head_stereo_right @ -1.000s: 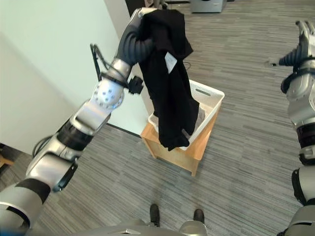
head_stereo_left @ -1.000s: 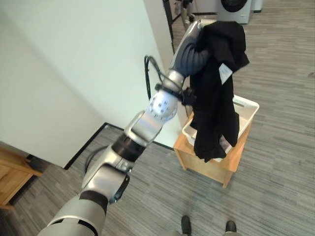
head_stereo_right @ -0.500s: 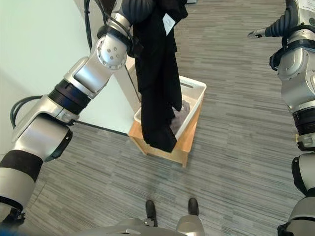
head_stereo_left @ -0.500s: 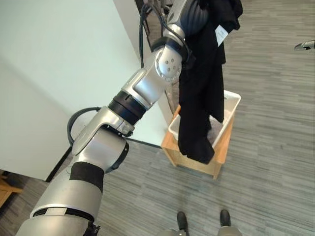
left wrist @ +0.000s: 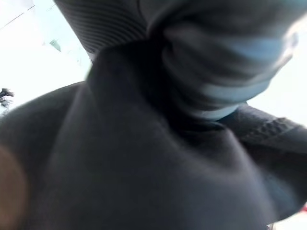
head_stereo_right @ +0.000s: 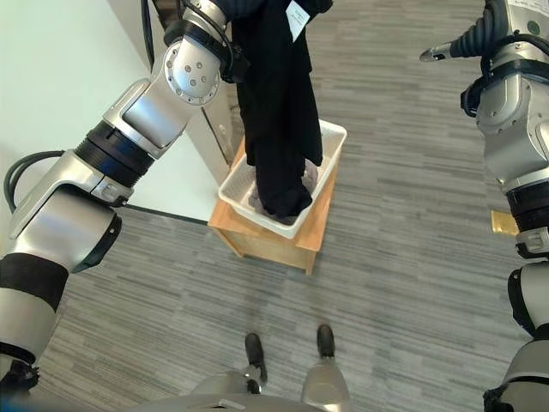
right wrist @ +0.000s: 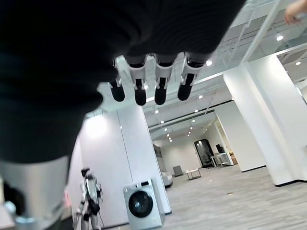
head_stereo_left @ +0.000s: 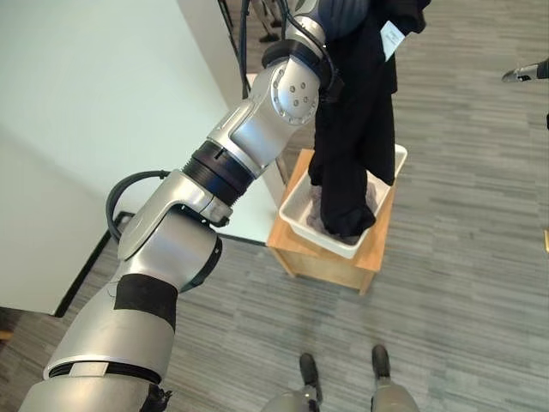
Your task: Pick up bed clothes into laundry basket.
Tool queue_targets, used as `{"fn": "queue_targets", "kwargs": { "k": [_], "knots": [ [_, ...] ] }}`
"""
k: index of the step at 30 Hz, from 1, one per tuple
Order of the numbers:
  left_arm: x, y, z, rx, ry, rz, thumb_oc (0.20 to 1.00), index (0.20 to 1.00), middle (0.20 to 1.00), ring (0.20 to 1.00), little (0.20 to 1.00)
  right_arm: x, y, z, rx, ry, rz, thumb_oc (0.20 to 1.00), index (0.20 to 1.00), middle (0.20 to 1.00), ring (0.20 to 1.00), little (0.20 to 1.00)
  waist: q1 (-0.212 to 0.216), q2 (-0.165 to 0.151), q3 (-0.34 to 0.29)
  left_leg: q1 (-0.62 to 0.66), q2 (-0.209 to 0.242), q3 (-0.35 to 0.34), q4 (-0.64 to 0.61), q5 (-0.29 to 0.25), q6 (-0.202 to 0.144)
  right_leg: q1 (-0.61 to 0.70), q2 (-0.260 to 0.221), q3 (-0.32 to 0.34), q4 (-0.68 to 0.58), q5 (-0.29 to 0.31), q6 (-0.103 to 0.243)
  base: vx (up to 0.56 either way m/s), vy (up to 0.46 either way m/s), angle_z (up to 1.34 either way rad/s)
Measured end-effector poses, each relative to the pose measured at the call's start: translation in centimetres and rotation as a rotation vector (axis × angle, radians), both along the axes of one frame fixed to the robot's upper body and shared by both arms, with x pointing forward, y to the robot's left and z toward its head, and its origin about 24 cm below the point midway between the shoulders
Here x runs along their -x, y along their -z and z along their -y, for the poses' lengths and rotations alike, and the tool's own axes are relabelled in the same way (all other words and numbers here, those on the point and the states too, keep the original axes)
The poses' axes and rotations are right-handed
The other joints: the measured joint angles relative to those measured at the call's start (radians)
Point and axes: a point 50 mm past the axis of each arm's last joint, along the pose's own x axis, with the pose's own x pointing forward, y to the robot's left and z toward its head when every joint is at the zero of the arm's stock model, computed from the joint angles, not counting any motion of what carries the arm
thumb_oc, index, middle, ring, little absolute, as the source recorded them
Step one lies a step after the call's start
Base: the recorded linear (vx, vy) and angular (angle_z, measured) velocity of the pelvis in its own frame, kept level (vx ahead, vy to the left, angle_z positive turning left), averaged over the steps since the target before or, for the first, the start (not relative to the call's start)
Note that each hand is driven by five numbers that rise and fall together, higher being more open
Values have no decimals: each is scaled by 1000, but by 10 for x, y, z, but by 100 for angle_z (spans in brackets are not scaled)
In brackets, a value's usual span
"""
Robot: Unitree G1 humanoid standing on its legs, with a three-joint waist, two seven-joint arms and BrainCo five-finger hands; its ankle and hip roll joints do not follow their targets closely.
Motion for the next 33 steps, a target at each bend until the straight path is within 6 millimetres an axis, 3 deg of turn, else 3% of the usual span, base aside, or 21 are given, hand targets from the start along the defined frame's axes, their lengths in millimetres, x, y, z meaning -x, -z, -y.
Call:
{"fn": "queue_targets", "kwargs": {
  "k": [3,4,5,14,15,20,22,23,26,29,33],
  "knots": [
    [-12,-1,-14,-52,-106,-13,200,200,200,200,200,-3,3,-4,-4,-16,-8,1000,1000,1000,1000,1000,-20,-34,32,-25,1,18,0,5,6,-33,0,18,0,17,-3,-103,42,-20],
    [-22,6,-30,-47,-184,-60,200,200,200,200,200,-3,4,-4,-10,-17,-2,1000,1000,1000,1000,1000,-44,-50,75,-29,1,17,0,5,7,-37,-2,14,0,18,-4,-112,29,0],
    [-24,7,-32,-46,-197,-69,200,200,200,200,200,-2,4,-3,-11,-15,3,1000,1000,1000,1000,1000,-45,-55,91,-32,1,16,0,5,7,-41,-1,14,0,18,-4,-108,22,-1],
    [-27,14,-34,-97,-229,-67,200,200,200,200,200,-3,6,0,-46,-17,18,1000,1000,1000,1000,1000,-41,-82,179,-88,2,6,0,11,11,-91,-1,-16,0,25,-6,-58,3,3],
    [-28,16,-35,-105,-239,-70,1000,1000,1000,1000,1000,-3,6,0,-46,-16,31,1000,1000,1000,1000,1000,-42,-86,190,-90,1,3,0,11,10,-93,-2,-21,0,25,-6,-74,-27,2],
    [-25,47,-25,-58,-150,-132,1000,1000,1000,1000,1000,-4,14,3,-48,-8,8,1000,1000,1000,1000,1000,-34,-101,206,-97,2,-12,0,11,10,-97,-3,-37,0,25,-6,-18,-43,3],
    [-18,63,-11,5,-56,-169,1000,1000,1000,1000,1000,-1,19,9,-65,-6,8,1000,1000,1000,1000,1000,-25,-104,208,-96,2,-17,0,11,11,-93,-3,-46,0,25,-6,17,-55,10],
    [-12,81,4,36,22,-217,1000,1000,1000,1000,1000,-1,25,17,-94,18,-6,1000,1000,1000,1000,1000,-18,-104,208,-94,1,-25,1,11,11,-86,-4,-60,0,25,-6,43,-68,15],
    [-3,100,24,118,125,-296,1000,1000,1000,1000,1000,-1,31,25,-130,32,-19,1000,1000,1000,1000,1000,-11,-104,209,-78,1,-44,1,11,11,-62,-5,-77,0,25,-6,44,-42,16],
    [0,100,27,139,156,-303,1000,1000,1000,1000,1000,0,29,22,-137,9,-12,1000,1000,1000,1000,1000,-9,-105,209,-46,0,-46,1,11,11,-28,-6,-86,0,25,-6,70,-43,5],
    [14,77,12,263,252,-223,1000,1000,1000,1000,1000,6,26,20,-163,-42,20,1000,1000,1000,1000,1000,3,-104,206,20,1,-53,0,10,10,43,-4,-93,0,25,-7,111,-48,6]
  ]
}}
